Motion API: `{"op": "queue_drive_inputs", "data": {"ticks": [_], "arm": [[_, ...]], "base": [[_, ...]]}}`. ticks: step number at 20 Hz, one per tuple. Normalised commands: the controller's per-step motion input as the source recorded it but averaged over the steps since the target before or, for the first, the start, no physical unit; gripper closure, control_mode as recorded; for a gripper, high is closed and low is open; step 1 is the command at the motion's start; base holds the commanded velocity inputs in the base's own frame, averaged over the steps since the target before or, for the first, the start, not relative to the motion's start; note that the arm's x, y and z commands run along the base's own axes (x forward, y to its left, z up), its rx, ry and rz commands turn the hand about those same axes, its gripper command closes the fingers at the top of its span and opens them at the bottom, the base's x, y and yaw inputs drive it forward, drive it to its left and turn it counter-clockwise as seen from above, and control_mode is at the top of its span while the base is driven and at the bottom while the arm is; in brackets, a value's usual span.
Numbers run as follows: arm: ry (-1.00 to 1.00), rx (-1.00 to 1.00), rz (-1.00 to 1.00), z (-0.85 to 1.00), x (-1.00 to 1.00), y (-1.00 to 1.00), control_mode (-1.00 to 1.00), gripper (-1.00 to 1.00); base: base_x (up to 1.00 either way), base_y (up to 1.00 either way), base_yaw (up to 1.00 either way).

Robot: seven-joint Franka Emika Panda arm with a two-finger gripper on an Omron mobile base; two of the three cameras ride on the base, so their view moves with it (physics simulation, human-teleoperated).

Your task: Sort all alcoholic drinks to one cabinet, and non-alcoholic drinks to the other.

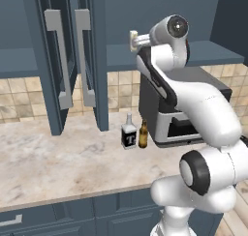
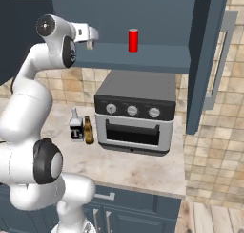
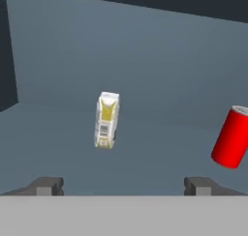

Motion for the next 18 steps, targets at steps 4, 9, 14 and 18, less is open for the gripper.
{"op": "queue_drive_inputs", "data": {"ticks": [4, 9, 14, 18], "arm": [[0.15, 0.06, 0.0, 0.48, -0.97, 0.0, -1.0, -1.0], [0.27, 0.06, 0.0, 0.28, -0.92, 0.0, -1.0, -1.0], [0.31, 0.01, 0.0, -0.16, -0.73, 0.0, -1.0, -1.0], [0.2, 0.01, 0.0, -0.63, -0.66, 0.0, -1.0, -1.0]], "base": [[0.0, 0.0, 0.0], [0.0, 0.0, 0.0], [0.0, 0.0, 0.0], [0.0, 0.0, 0.0]]}}
